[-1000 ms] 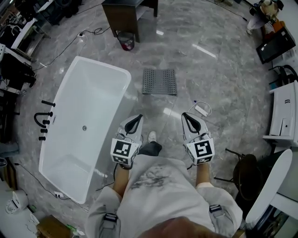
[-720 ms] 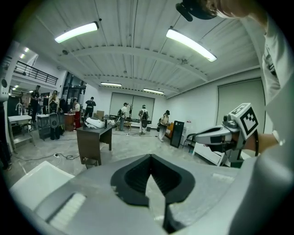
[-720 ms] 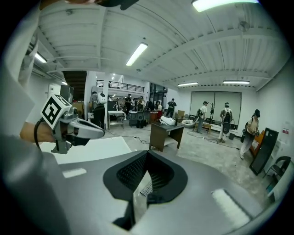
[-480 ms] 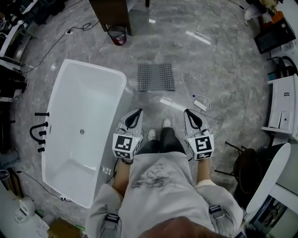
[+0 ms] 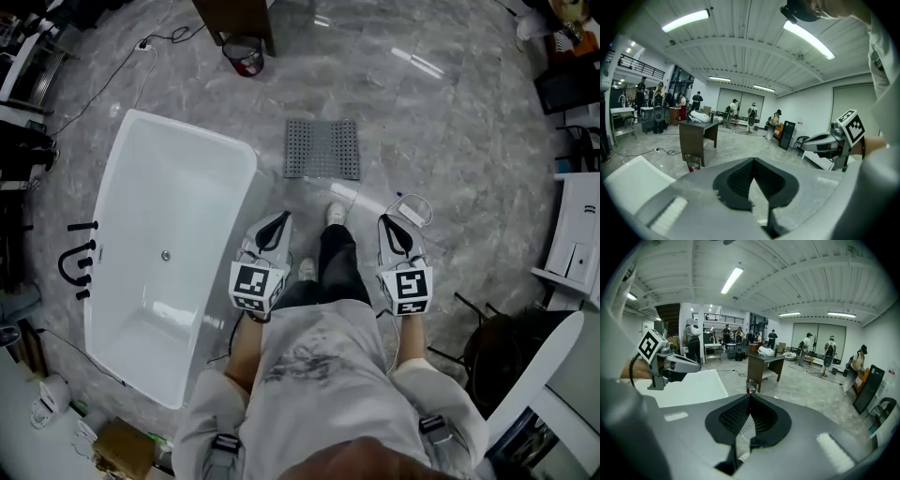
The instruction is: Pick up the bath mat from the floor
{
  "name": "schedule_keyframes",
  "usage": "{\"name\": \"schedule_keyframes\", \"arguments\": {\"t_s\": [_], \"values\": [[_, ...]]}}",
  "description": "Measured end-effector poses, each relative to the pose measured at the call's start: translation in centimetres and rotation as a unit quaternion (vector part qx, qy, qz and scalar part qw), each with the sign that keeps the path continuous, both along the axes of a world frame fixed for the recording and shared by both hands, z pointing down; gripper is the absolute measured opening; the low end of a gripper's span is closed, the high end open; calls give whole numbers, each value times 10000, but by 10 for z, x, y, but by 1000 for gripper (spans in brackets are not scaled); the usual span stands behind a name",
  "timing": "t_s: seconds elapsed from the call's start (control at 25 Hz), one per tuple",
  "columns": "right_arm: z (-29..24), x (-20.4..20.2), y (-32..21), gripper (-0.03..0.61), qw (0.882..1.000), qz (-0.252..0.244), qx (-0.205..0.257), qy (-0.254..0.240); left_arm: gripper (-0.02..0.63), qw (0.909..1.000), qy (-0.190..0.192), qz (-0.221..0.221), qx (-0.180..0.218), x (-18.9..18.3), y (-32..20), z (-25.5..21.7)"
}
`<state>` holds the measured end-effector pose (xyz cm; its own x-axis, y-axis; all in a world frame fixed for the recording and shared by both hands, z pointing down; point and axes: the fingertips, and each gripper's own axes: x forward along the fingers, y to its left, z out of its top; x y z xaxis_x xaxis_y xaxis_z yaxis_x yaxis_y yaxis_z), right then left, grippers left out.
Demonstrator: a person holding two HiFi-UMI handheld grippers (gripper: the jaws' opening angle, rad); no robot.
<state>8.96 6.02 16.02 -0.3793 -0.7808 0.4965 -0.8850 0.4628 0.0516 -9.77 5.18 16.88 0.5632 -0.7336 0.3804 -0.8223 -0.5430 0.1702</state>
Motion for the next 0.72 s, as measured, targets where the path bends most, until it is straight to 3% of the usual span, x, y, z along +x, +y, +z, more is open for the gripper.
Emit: {"name": "schedule_keyframes", "arguments": {"t_s": [0.24, 0.72], "values": [[29, 20, -61, 2, 9998, -29, -176, -124, 2, 9992, -96, -192, -330, 15, -53, 30], [99, 63, -155, 2, 9972, -137, -704, -204, 2, 9969, -469, -234, -585, 49, -148, 90]]}}
